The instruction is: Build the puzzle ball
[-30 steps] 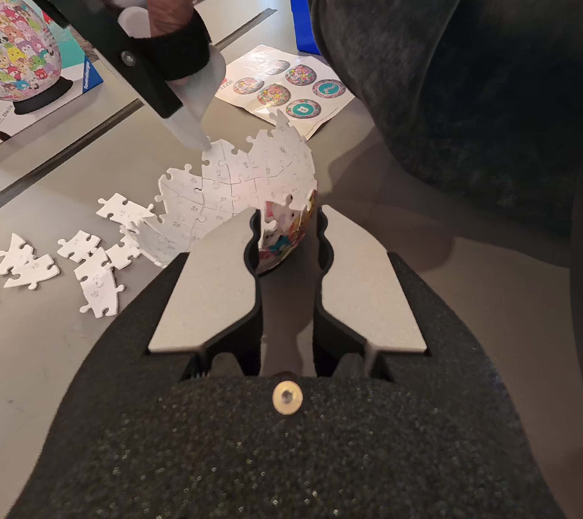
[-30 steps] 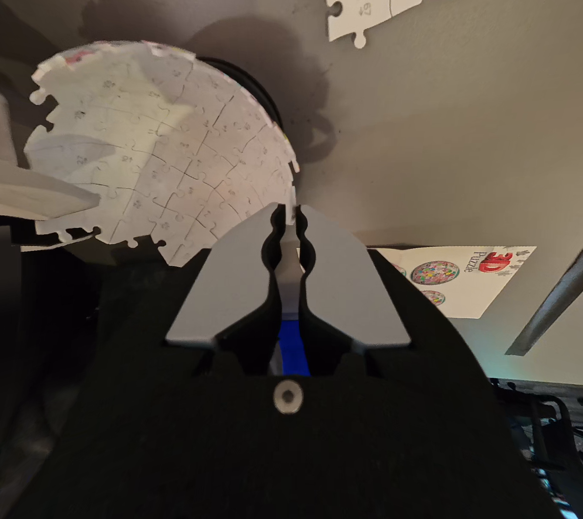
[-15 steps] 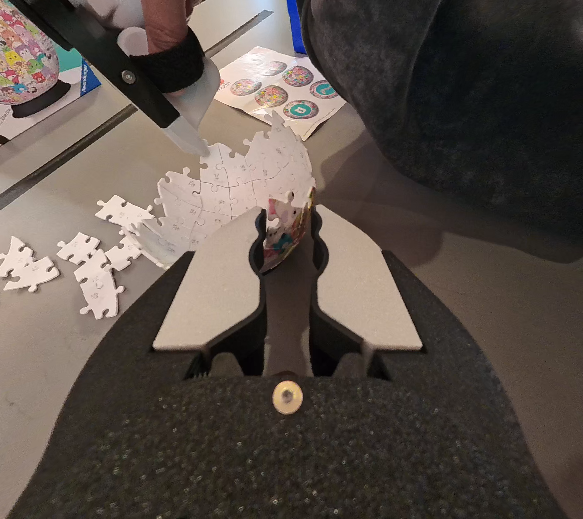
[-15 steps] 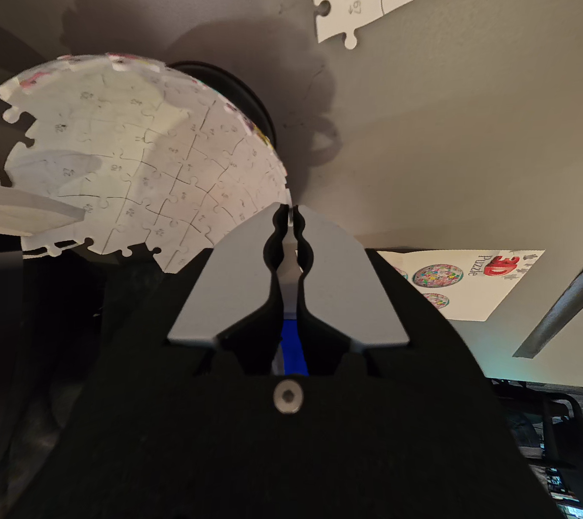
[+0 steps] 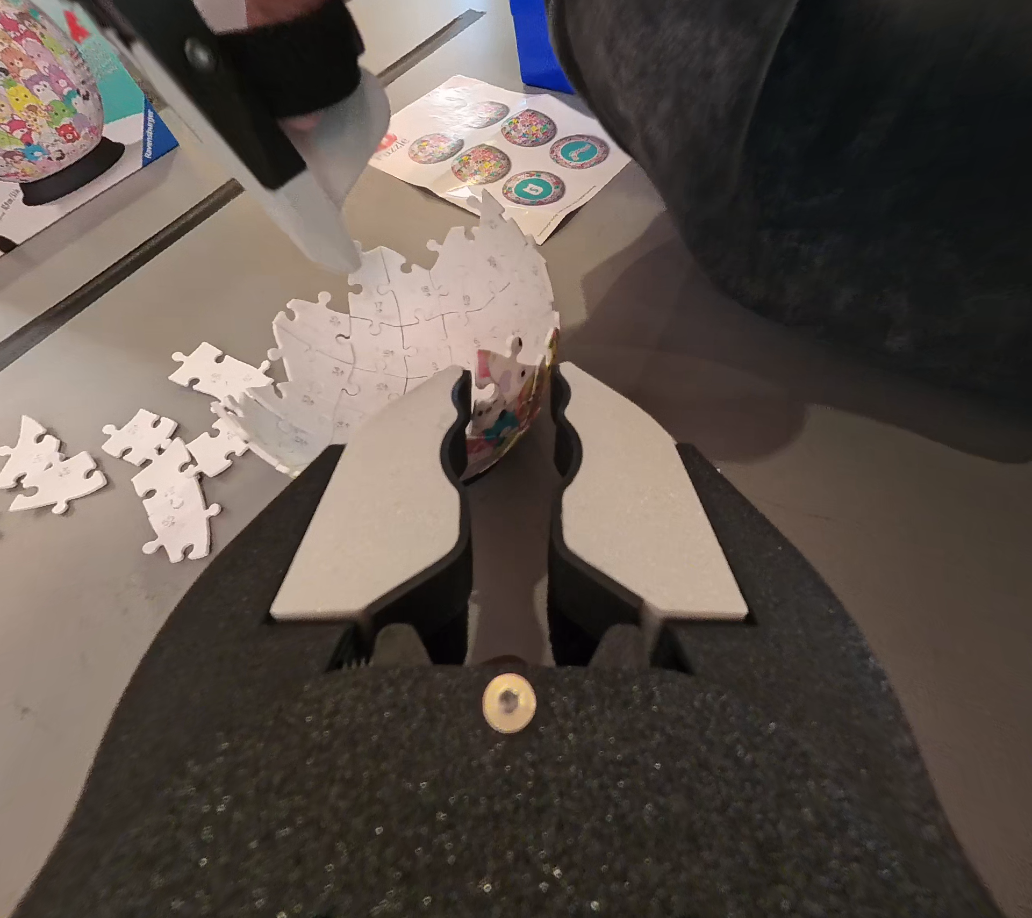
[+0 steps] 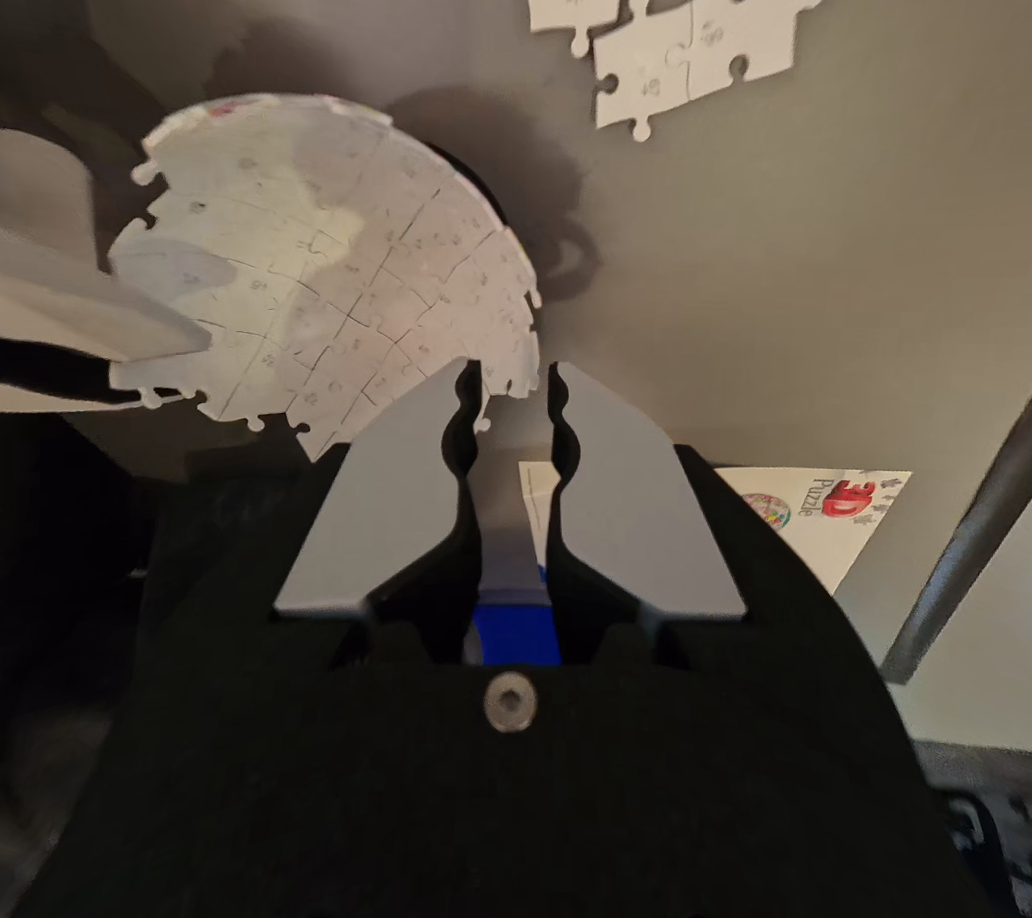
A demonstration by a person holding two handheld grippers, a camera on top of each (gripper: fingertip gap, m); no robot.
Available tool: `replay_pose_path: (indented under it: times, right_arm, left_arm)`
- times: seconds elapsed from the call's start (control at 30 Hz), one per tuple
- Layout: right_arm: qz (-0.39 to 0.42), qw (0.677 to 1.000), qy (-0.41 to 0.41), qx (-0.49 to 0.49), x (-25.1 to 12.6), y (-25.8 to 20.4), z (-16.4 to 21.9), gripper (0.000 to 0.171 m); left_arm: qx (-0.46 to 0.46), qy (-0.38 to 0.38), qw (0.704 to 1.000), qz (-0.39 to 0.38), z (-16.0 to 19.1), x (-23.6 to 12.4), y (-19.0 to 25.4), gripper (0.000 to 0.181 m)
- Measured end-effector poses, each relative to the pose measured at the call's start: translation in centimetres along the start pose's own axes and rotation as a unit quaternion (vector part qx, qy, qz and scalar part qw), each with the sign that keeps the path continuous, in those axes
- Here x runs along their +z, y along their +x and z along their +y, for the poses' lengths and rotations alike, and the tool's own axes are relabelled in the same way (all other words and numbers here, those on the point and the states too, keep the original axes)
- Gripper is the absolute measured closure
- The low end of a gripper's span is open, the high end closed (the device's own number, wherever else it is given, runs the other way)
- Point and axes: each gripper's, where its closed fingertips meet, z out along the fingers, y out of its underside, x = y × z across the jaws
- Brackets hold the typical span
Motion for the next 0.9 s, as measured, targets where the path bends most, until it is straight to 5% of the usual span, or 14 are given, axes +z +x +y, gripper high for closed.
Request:
replay_pose_path:
  times: [0.23, 0.47, 0.9]
  right_arm:
    - [-0.04, 0.981, 0.181, 0.059, -0.7, 0.6, 1.8, 0.141]
    - [-0.086, 0.956, 0.267, 0.083, 1.7, 1.0, 1.5, 0.15]
    - [-0.052, 0.971, 0.227, 0.05, 2.4, 0.3, 1.2, 0.167]
  left_arm:
    - [-0.006, 0.007, 1.0, 0.002, -0.2, -0.2, -0.1, 0.155]
    - [0.0, 0.0, 1.0, 0.005, 0.2, 0.2, 0.3, 0.155]
    - [-0.001, -0.006, 1.0, 0.006, 0.4, 0.5, 0.4, 0.155]
